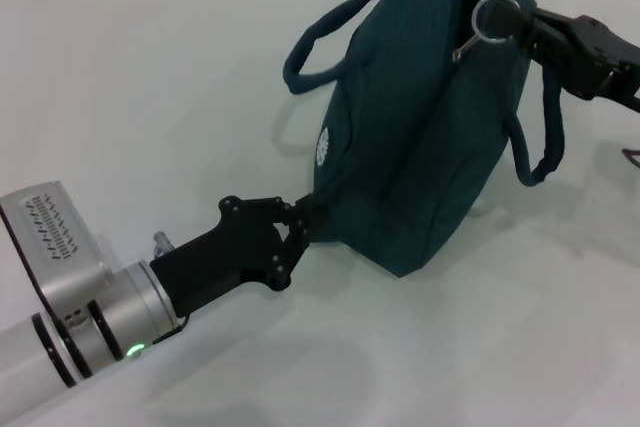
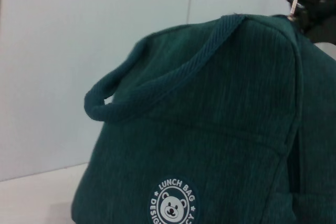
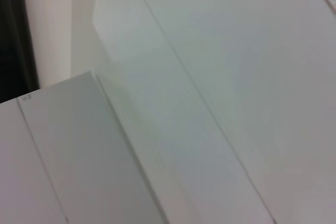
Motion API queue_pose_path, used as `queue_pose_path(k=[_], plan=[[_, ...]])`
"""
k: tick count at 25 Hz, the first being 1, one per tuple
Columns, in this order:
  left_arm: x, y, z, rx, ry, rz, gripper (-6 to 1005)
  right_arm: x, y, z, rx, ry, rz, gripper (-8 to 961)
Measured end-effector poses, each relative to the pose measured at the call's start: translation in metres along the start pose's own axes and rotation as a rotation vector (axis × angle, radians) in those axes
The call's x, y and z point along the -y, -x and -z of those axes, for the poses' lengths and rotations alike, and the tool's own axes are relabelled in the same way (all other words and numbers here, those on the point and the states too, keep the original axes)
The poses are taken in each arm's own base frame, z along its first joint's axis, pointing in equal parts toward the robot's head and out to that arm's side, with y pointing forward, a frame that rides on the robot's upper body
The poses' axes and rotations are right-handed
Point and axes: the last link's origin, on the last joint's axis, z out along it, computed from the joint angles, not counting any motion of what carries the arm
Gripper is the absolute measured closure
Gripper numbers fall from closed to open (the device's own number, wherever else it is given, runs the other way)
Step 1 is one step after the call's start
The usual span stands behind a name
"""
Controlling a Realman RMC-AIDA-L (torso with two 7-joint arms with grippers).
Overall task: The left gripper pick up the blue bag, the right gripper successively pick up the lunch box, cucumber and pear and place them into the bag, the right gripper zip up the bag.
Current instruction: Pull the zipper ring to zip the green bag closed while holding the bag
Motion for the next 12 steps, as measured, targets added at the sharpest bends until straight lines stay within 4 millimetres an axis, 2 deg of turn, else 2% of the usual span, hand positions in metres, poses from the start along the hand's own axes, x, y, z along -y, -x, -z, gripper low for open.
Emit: queue_pose_path(k=[12], plan=[[-0.0048, 0.0054, 0.0072, 0.037, 0.053, -0.081, 941, 0.0032, 0.0001, 0.011, 0.021, -0.043, -0.001, 945]])
